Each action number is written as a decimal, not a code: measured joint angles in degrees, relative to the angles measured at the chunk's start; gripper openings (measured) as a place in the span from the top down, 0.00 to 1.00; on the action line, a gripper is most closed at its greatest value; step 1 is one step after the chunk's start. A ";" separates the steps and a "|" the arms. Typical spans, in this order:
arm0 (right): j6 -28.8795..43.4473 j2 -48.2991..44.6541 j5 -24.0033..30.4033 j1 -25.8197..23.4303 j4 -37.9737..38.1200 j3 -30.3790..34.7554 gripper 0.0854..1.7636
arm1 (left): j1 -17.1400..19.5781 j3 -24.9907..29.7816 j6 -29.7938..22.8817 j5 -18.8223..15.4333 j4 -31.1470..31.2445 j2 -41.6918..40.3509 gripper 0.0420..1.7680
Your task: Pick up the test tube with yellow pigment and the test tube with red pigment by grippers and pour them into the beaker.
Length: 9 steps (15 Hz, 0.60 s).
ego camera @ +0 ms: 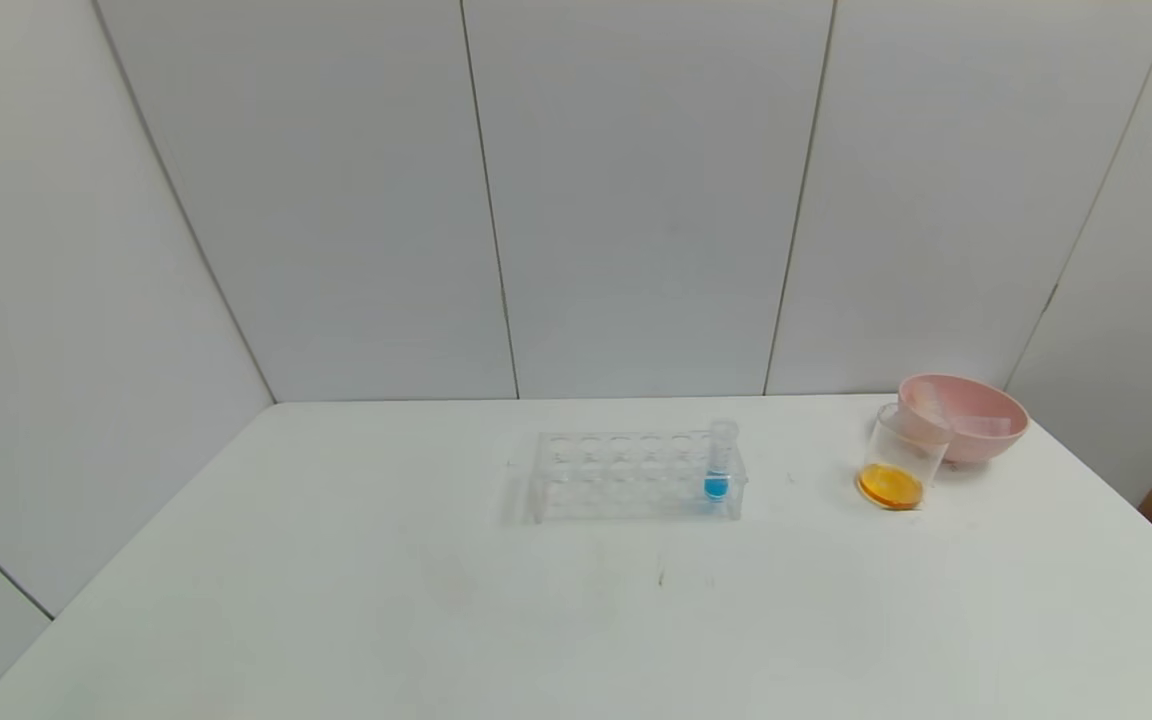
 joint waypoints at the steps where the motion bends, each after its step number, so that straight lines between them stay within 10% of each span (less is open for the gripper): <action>1: 0.17 -2.36 0.43 -0.45 0.15 0.46 0.04 | 0.00 0.00 0.02 0.02 0.00 0.00 0.03; 9: 8.73 -15.85 4.01 -1.61 -6.28 10.35 0.04 | 0.00 0.00 0.00 0.02 0.00 0.00 0.03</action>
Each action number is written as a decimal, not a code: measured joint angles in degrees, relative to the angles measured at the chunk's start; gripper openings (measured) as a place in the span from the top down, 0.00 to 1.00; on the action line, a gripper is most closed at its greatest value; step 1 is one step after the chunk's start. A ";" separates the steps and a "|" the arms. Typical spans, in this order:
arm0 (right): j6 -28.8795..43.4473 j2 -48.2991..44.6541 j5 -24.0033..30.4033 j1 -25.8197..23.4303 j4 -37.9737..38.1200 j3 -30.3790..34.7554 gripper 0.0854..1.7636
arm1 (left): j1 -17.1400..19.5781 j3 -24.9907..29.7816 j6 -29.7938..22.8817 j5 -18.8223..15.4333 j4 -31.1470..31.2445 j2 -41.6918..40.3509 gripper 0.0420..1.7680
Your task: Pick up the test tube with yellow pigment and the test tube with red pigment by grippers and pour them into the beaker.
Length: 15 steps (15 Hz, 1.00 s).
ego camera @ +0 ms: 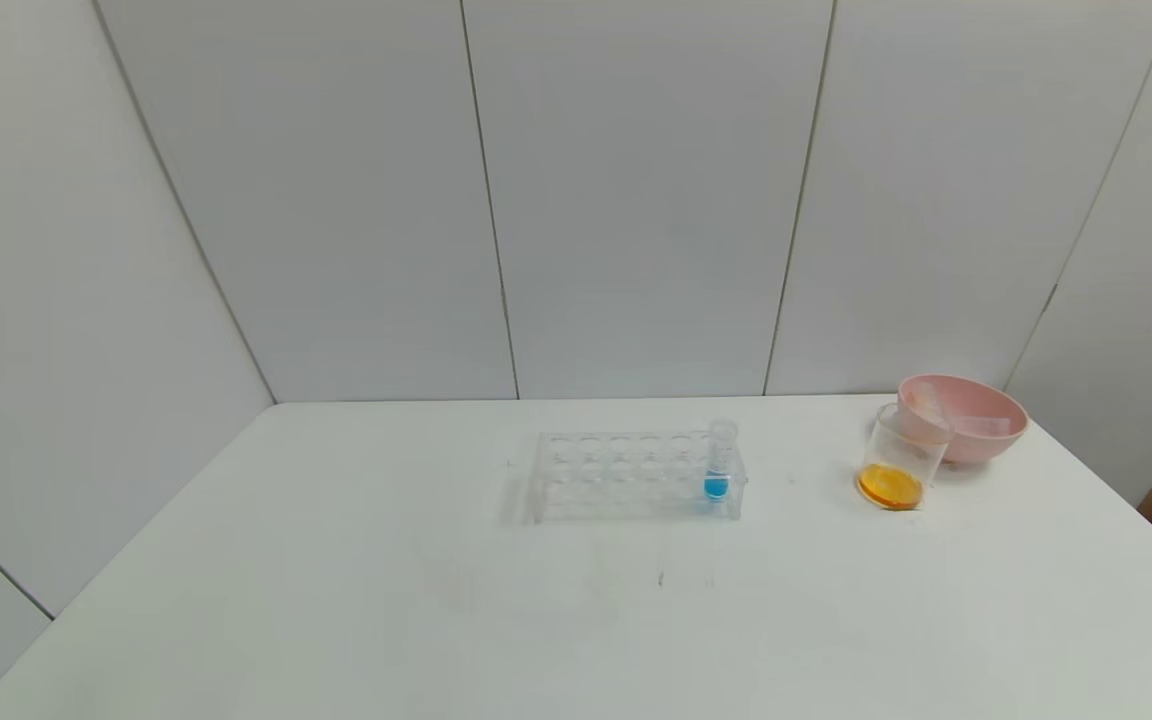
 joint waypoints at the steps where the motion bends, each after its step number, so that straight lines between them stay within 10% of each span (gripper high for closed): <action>1: 0.09 -0.33 0.20 0.00 -1.29 2.82 0.04 | 0.00 0.00 0.00 0.00 0.00 0.00 0.03; 7: -2.07 -0.74 3.32 -0.02 -3.43 21.81 0.04 | 0.00 0.00 -0.02 0.00 0.00 0.00 0.03; 15: -1.52 -0.72 4.55 -0.02 5.44 23.75 0.03 | 0.00 0.00 0.00 0.00 0.00 0.00 0.03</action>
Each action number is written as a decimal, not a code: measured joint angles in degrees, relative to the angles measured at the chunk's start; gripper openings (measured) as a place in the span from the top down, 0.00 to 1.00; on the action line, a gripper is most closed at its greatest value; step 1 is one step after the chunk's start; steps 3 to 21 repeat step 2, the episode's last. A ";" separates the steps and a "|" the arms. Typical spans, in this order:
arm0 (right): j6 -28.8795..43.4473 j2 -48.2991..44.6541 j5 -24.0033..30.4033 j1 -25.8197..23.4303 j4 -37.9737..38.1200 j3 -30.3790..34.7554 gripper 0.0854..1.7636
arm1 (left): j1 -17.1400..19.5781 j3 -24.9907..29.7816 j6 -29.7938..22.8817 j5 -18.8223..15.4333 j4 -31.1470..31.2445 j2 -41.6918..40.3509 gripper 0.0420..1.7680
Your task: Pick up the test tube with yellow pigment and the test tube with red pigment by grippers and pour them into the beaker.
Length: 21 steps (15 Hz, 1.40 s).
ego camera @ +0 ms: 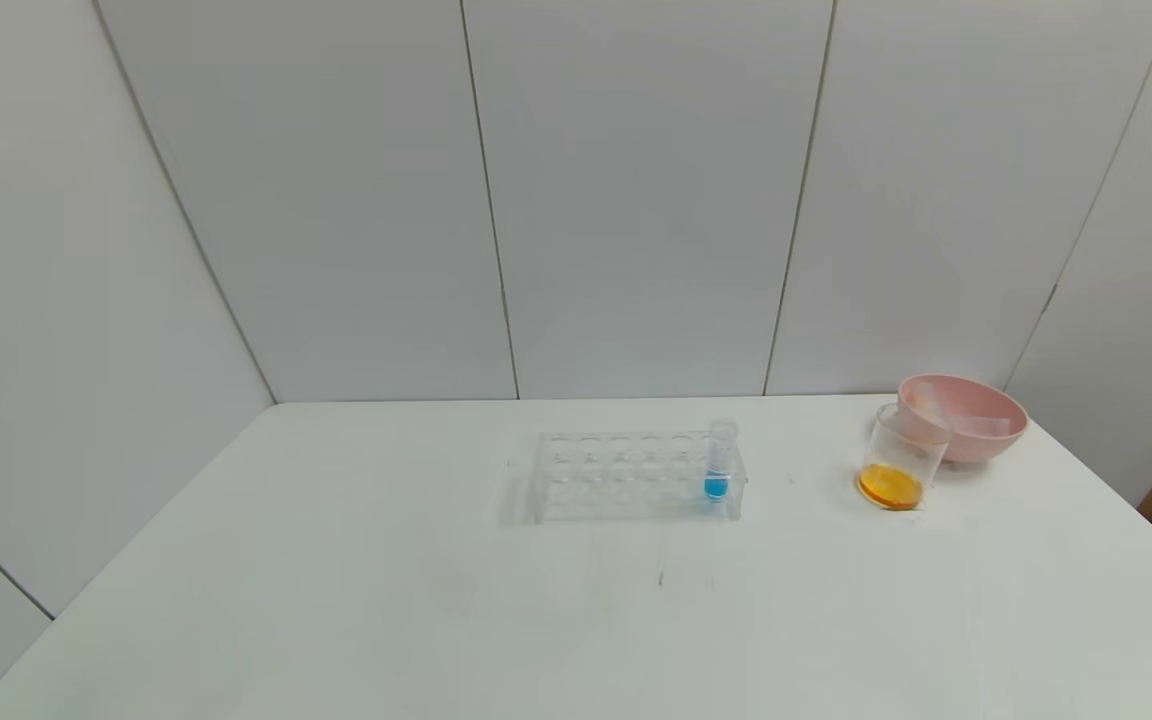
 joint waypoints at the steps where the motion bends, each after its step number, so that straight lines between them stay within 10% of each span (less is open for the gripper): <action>1: 0.02 0.00 -0.02 0.00 0.02 0.00 0.03 | 0.00 0.00 0.00 0.00 -0.02 0.00 0.03; 21: 0.20 0.00 -0.05 0.00 -0.15 0.00 0.03 | 0.00 0.00 0.00 0.00 0.00 0.00 0.03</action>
